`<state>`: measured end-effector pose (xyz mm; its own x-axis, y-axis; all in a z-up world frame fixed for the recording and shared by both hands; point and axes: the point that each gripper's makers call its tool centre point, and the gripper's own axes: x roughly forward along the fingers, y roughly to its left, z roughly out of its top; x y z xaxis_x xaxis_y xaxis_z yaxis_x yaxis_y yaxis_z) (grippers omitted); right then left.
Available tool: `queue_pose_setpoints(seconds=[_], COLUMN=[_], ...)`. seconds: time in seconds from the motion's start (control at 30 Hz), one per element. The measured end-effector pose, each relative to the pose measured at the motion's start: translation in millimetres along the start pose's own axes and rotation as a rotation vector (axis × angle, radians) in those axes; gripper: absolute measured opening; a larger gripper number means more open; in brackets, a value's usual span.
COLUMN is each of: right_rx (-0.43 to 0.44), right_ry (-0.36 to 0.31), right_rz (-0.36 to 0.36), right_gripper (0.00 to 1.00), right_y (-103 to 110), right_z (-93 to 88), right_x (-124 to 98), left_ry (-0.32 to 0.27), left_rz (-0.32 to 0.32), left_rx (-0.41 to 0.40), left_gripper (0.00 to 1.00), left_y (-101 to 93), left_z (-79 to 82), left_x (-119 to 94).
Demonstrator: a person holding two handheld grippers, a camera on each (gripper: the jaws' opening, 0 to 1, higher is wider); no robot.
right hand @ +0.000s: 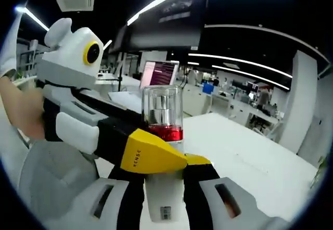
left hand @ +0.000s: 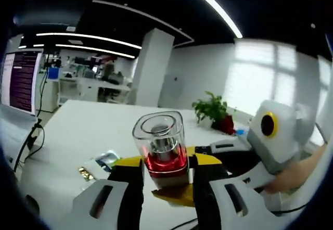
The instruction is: Arrange the skincare products in the storage area until every visible bottle or jar stands upright without overlapping.
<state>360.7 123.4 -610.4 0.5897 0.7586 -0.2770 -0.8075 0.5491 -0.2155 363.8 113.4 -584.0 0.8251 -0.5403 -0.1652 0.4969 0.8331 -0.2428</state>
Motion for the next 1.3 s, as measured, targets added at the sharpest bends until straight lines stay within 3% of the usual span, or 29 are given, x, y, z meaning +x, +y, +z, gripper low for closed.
queue_pose_setpoints(seconds=[0.17,0.23,0.37,0.57,0.6,0.7,0.77,0.9,0.93,1.0,1.3], right_rx=[0.002,0.017,0.046,0.172,0.193,0.263,0.263,0.27,0.267,0.285,0.303], right_ry=[0.008,0.005,-0.063,-0.131,-0.138,-0.153,-0.165,-0.137,-0.096,-0.133,-0.157], right_rz=[-0.011,-0.016,0.021,0.254,0.292,0.439,0.53,0.681,0.717,0.693,0.548], right_gripper=[0.27,0.28,0.28,0.32,0.32,0.32,0.33,0.34,0.34,0.32,0.3], right_y=[0,-1,1,15,16,22,28,43,47,44,30], right_z=[0.7,1.9,13.8,38.8,41.2,49.7,54.5,55.8,50.9,56.8,54.5], right_x=[-3,-5,-11,-28,-32,-44,-49,-57,-60,-61,-59], left_ry=[-0.001,0.009,0.036,0.076,0.079,0.082,0.078,0.046,0.033,0.041,0.029], left_rz=[-0.002,-0.028,-0.134,-0.38,-0.396,-0.527,-0.6,-0.74,-0.783,-0.798,-0.784], left_rx=[-0.061,-0.049,-0.143,-0.05,-0.053,-0.061,-0.06,-0.051,-0.055,-0.048,-0.053], left_gripper=[0.24,0.23,0.22,0.22,0.22,0.22,0.22,0.22,0.22,0.22,0.23], left_y=[-3.1,-5.0,-10.3,-31.4,-33.5,-46.6,-56.6,-75.3,-79.6,-78.0,-73.3], left_z=[-1.3,1.2,8.3,24.1,25.1,35.6,41.3,54.4,58.5,59.0,58.2], left_x=[1,1,-3,-17,-19,-32,-38,-47,-50,-49,-37])
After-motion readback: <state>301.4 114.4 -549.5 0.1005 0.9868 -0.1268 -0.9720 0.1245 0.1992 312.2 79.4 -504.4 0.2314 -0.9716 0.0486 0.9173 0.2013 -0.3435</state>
